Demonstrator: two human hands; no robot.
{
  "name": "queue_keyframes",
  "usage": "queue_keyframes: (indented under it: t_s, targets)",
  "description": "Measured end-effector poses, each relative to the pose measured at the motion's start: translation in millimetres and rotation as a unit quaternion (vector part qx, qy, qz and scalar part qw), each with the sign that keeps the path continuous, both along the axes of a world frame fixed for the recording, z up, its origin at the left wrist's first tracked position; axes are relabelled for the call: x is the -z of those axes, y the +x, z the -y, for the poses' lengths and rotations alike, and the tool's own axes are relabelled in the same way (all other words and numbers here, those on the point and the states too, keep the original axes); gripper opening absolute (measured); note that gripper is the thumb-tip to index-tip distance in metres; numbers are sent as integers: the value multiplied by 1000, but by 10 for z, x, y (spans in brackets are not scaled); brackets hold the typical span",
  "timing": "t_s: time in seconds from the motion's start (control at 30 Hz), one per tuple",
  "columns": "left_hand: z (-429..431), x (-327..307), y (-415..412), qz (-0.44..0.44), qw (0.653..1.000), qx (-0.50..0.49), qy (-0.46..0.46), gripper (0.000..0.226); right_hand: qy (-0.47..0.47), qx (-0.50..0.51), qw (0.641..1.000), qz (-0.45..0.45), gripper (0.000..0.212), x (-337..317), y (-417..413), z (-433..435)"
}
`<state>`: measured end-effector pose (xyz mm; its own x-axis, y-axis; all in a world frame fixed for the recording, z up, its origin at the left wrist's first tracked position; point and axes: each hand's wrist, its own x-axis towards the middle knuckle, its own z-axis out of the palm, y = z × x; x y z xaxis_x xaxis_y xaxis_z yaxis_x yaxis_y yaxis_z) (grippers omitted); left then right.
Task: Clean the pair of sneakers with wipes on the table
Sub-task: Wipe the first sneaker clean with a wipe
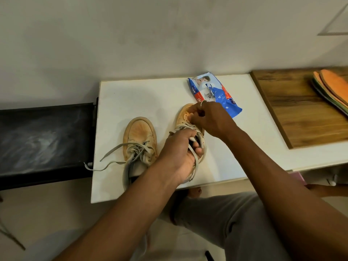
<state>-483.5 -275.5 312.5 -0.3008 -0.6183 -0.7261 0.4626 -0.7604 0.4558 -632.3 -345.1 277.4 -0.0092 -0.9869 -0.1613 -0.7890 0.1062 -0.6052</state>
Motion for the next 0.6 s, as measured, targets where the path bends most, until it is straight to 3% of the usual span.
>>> queue_keyframes:
  t_s: [0.43,0.53,0.6]
  targets:
    - [122,70,-90,200,978,51,-18,13,-10,22,999,-31,18,90,72,5]
    - [145,78,-65,193,981,31,-10,11,1,21,999,-28,23,97,92,2]
    - [159,84,-74,141,990,4,9,15,8,17,1000,-24,25,73,87,-2]
